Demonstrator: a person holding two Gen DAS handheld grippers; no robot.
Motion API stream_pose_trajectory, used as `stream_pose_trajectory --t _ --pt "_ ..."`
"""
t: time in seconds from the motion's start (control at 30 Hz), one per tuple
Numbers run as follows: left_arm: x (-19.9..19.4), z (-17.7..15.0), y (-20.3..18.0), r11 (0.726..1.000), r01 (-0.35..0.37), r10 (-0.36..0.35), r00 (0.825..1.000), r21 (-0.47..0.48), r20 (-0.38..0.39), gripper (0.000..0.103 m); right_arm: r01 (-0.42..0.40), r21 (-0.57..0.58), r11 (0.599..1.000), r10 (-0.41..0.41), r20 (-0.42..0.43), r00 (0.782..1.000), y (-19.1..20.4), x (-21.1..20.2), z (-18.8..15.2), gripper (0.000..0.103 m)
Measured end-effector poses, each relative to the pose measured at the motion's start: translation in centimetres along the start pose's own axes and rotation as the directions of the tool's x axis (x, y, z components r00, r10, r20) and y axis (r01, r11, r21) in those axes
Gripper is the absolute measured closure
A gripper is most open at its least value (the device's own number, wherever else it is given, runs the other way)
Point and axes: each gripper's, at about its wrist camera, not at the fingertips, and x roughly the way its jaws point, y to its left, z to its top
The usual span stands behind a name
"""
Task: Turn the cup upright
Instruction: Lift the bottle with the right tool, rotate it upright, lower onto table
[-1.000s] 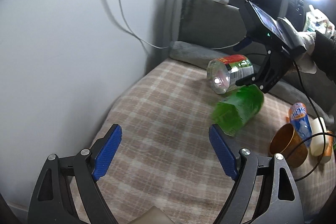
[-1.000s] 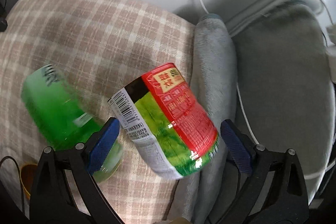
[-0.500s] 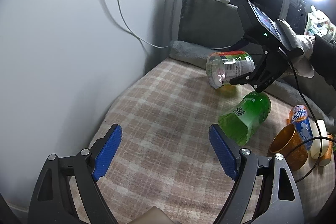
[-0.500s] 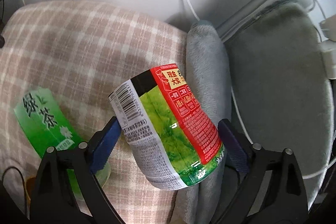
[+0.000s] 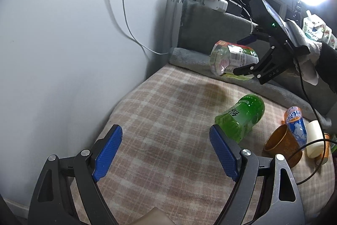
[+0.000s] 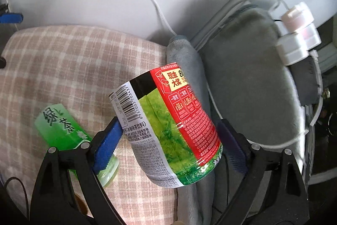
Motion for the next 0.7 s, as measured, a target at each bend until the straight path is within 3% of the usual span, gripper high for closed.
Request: stream_pose_trajectory --t 0.17,0.33,0.53,0.7 --pt "-0.6 0.4 -0.9 0.998 0.052 -0.052 0.998 0.027 0.022 0.018 0.042 0.094 0.995 -0.047 0.042 0.998 -0.4 -3.5 -0.5 0.011" --pt "-1.0 0.8 -2.4 0.988 0.138 -0.140 0.990 0.065 0.029 0.018 0.077 0.254 0.964 -0.102 0.084 0.991 0.2 -8.9 -3.2 0.011" --pt "-1.7 0.7 -4.7 0.959 0.251 -0.256 0.967 0.129 0.019 0.018 0.103 0.466 0.879 -0.147 0.058 0.987 3.5 -14.0 -8.9 0.011" --pt "-1.7 -0.3 -6.6 0.929 0.341 -0.338 0.940 0.146 -0.045 0.018 0.067 0.639 0.767 -0.132 0.054 0.990 7.9 -17.0 -14.2 0.011"
